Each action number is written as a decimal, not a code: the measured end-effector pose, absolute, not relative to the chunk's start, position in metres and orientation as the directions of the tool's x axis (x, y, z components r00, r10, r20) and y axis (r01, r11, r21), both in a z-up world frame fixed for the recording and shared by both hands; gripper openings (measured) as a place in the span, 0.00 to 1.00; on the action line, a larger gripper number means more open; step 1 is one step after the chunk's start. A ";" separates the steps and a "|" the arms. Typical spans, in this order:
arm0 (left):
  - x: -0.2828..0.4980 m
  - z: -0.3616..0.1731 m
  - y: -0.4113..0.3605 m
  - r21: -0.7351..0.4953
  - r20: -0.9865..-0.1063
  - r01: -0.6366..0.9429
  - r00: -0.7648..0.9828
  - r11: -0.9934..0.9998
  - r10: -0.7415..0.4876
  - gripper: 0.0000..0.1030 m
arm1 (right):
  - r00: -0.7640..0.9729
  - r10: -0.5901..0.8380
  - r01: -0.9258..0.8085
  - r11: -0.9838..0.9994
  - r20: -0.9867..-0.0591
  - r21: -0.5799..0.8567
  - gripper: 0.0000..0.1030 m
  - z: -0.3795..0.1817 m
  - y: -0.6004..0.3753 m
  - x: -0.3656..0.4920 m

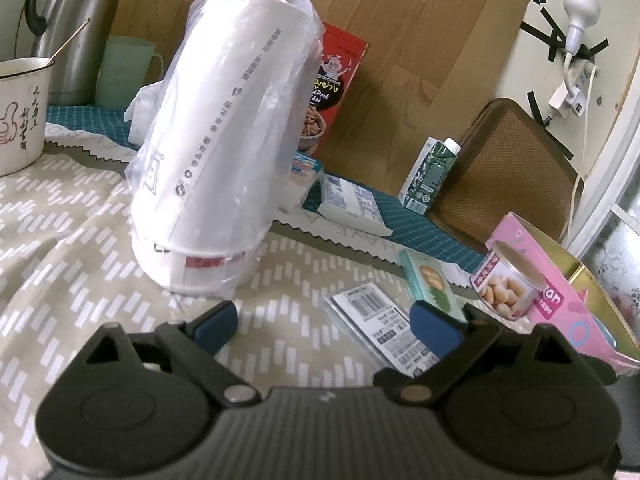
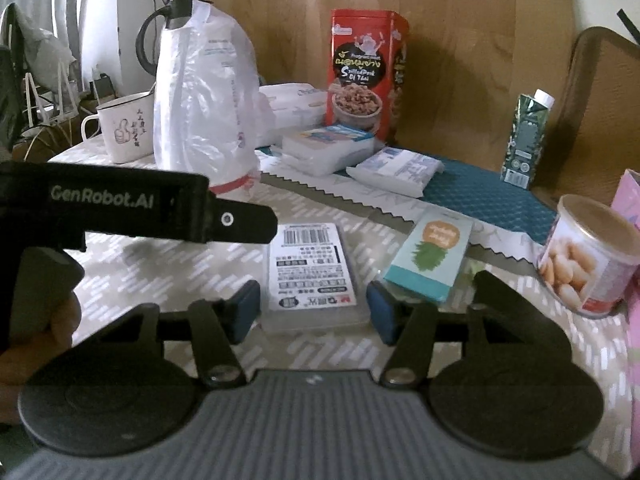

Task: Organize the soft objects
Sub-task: 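Close the left gripper on the barcode-labelled clear pack, then lift the clear pack with the left gripper toward the pink tin, then open the left gripper to drop the clear pack into the tin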

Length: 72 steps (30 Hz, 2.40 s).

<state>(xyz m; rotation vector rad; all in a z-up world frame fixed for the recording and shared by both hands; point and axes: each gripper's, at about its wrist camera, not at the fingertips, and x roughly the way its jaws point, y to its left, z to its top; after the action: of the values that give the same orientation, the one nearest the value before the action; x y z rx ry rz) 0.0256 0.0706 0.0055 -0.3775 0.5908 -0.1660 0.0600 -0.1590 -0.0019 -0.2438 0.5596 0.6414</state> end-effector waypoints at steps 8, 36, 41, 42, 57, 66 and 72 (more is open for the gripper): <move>0.025 0.006 0.068 -0.384 -0.514 0.047 0.819 0.922 -0.256 0.96 | 0.675 0.485 -0.618 0.784 -0.556 -0.066 0.59 -0.003 -0.177 0.032; 0.010 0.015 0.002 -0.536 -0.612 0.249 0.544 0.806 -0.575 0.68 | 0.703 0.505 -0.451 0.861 -0.501 0.236 0.59 -0.004 -0.268 -0.010; 0.016 0.017 -0.027 -0.508 -0.632 0.285 0.518 0.813 -0.577 0.37 | 0.704 0.528 -0.470 0.847 -0.475 0.247 0.58 -0.004 -0.274 -0.017; 0.016 0.022 -0.031 -0.508 -0.620 0.301 0.522 0.807 -0.585 0.36 | 0.720 0.520 -0.470 0.853 -0.460 0.228 0.58 -0.002 -0.276 -0.021; 0.070 0.085 -0.195 -0.369 -0.560 0.565 0.498 0.738 -0.662 0.40 | 0.940 0.235 -0.215 0.971 -0.247 0.107 0.58 0.052 -0.364 0.000; 0.092 0.074 -0.240 -0.286 -0.614 0.541 0.530 0.791 -0.585 0.77 | 0.860 0.250 -0.190 0.966 -0.445 0.177 0.59 0.060 -0.412 0.066; 0.079 0.079 -0.234 -0.228 -0.582 0.560 0.577 0.796 -0.572 0.80 | 0.904 0.007 -0.006 1.000 -0.428 0.003 0.61 0.044 -0.413 0.073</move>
<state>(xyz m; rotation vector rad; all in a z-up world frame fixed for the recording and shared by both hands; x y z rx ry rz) 0.0791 -0.2338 0.0789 -0.0194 0.6882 -0.6627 0.0729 -0.4131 0.0444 0.0016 0.4420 0.0070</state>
